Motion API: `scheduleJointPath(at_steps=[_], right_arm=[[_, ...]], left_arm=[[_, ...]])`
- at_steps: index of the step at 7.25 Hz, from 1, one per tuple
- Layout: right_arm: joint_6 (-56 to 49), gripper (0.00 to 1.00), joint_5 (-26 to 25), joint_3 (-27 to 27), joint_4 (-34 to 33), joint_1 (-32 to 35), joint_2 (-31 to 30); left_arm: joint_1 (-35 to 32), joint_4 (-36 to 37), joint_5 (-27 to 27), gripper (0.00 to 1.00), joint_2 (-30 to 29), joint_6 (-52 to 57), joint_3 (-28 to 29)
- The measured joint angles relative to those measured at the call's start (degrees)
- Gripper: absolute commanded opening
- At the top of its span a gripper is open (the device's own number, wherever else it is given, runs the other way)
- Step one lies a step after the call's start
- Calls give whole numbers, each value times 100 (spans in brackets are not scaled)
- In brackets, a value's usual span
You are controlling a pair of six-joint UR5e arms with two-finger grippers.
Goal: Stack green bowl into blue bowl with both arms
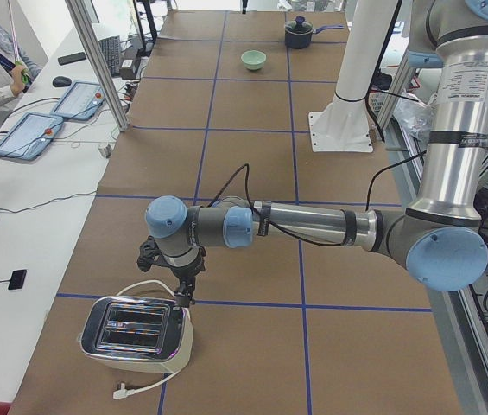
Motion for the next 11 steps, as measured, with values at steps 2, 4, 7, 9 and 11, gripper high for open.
scheduleJointPath(at_steps=[2,4,7,9,11], right_arm=[[-103,100,-15,-5,-2,-49,62],[-129,100,-10,-3,1,-70,133],[-108,100,-10,-2,9,-76,197],[-109,100,-12,-1,10,-79,214],[-126,100,-11,-5,5,-79,233]], left_arm=[[2,2,0,99,-9,-2,0],[24,11,-8,100,-65,-116,-65],[390,1,-41,100,-171,-1166,-441],[789,-209,-56,100,-216,-1967,-619],[1294,-914,-227,100,-226,-2903,-647]])
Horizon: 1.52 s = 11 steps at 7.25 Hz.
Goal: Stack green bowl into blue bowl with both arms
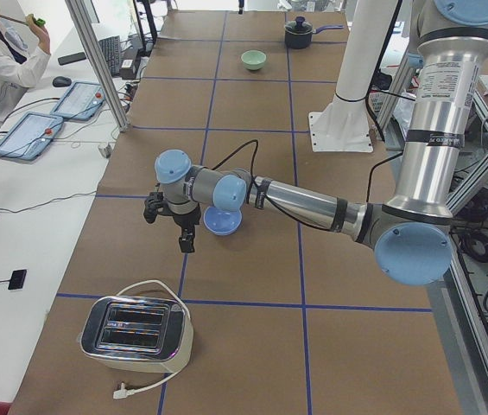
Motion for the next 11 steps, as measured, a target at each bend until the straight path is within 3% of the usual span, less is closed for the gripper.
scheduleJointPath(at_steps=[8,11], right_arm=[[-21,100,-26,-105,-7,-98,271],[-8,100,-41,-207,-4,-141,300]], left_arm=[[1238,-2244,-45,98,245,-1693,586],[1332,-2434,-77,82,302,-1900,657]])
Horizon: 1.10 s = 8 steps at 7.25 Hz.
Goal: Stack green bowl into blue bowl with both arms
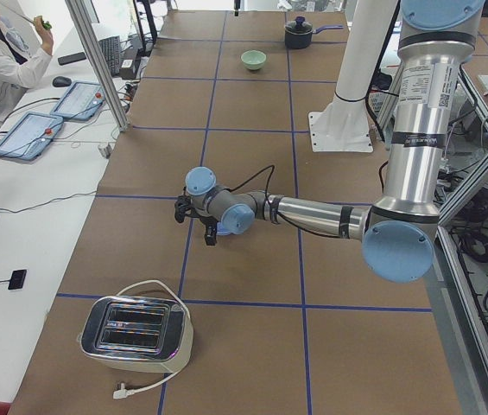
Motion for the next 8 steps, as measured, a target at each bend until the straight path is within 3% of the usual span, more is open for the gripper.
scheduleJointPath(at_steps=[3,6,8], right_arm=[[19,100,-3,-15,4,-28,3],[34,100,-11,-23,2,-56,3],[41,100,-17,-52,8,-69,5]], left_arm=[[89,-9,-28,71,45,-19,68],[199,-10,-30,68,64,-22,71],[250,-10,-30,28,65,-22,71]])
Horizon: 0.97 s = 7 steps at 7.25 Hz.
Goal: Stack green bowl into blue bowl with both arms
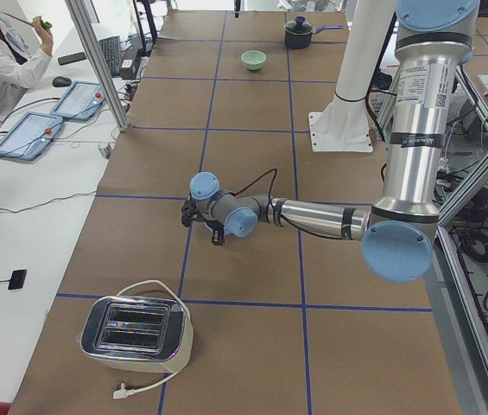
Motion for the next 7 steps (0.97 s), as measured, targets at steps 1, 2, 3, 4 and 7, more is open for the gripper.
scheduleJointPath(at_steps=[1,2,3,4,7], right_arm=[[0,100,-1,-11,1,-5,3],[2,100,-1,-22,1,-7,10],[1,100,-1,-36,1,-9,18],[1,100,-1,-47,1,-9,24],[-3,100,-1,-53,1,-10,32]], left_arm=[[21,0,0,17,0,0,0],[31,0,0,16,-1,0,0],[37,0,0,16,-1,0,0],[39,0,0,14,-1,0,-4],[37,0,-2,13,-3,0,-29]])
